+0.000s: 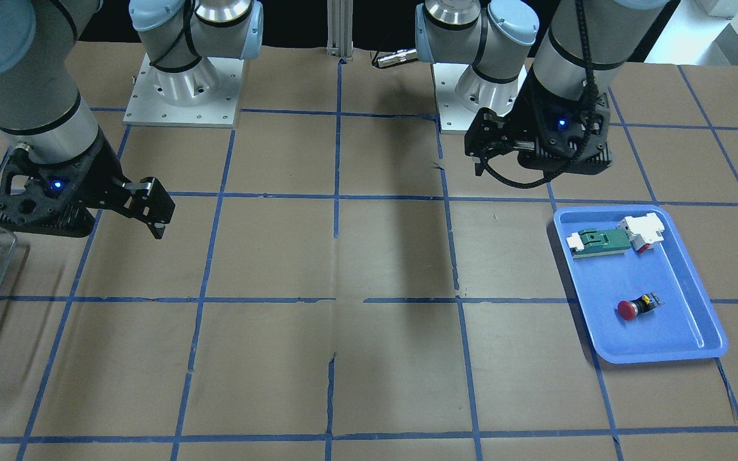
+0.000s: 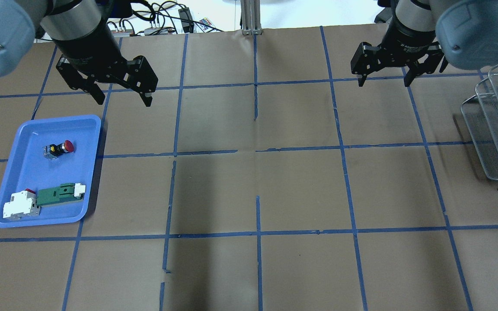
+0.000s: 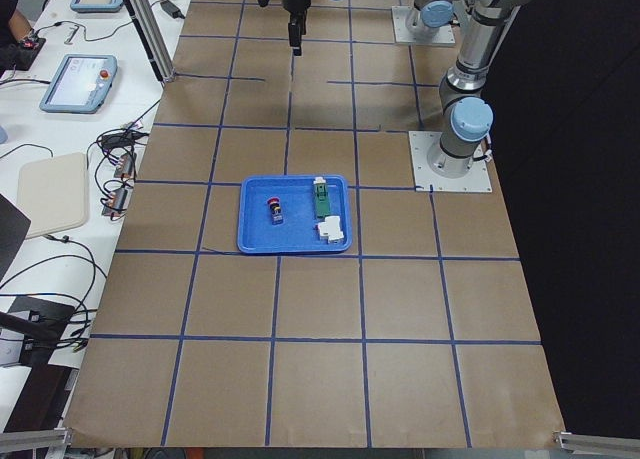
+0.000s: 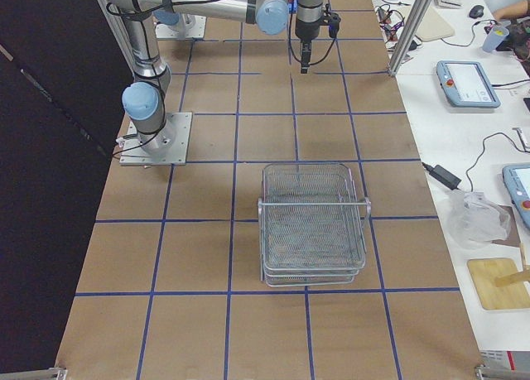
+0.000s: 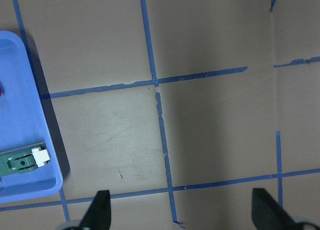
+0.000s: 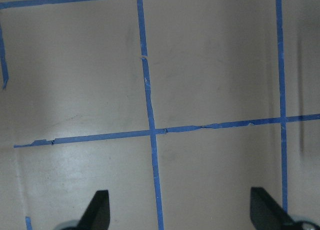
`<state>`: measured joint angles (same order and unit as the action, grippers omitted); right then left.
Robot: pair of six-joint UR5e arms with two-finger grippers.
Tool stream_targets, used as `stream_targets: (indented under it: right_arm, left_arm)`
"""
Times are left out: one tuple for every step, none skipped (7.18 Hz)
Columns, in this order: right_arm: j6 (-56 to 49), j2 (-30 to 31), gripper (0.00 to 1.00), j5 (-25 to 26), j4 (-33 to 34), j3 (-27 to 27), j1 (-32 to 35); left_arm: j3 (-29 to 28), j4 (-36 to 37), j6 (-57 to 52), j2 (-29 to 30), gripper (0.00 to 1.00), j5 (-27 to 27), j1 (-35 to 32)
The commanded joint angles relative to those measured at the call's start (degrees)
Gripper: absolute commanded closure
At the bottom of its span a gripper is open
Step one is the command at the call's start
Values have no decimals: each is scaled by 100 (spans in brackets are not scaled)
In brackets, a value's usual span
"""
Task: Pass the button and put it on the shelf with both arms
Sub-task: 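Move the left gripper down toward the red button in the blue tray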
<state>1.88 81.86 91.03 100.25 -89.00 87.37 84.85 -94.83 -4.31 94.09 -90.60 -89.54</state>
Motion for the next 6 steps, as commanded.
stream_targets:
  right_arm:
    - [-3,-13,0,46,74,-29,8]
    - [-3,57,0,55,56,-47,8]
    - [-3,49,0,-15,108,-3,-26]
    - [-3,58,0,45,65,-12,-62]
    - [-3,75,0,55,48,-12,-62]
    - [-3,84,0,55,47,-3,-62]
  left_arm:
    - [433,243,-8,100,0,-2,698]
    - [766,820,-278,249,0,-28,1006]
    - [1057,1252,-673,442,0,-46,1296]
    - [1268,1779,-1486,626,0,-46,1586]
    - [1366,2106,-2851,759,0,-63,1842]
    - [1454,2535,-4222,865,0,-63,2175]
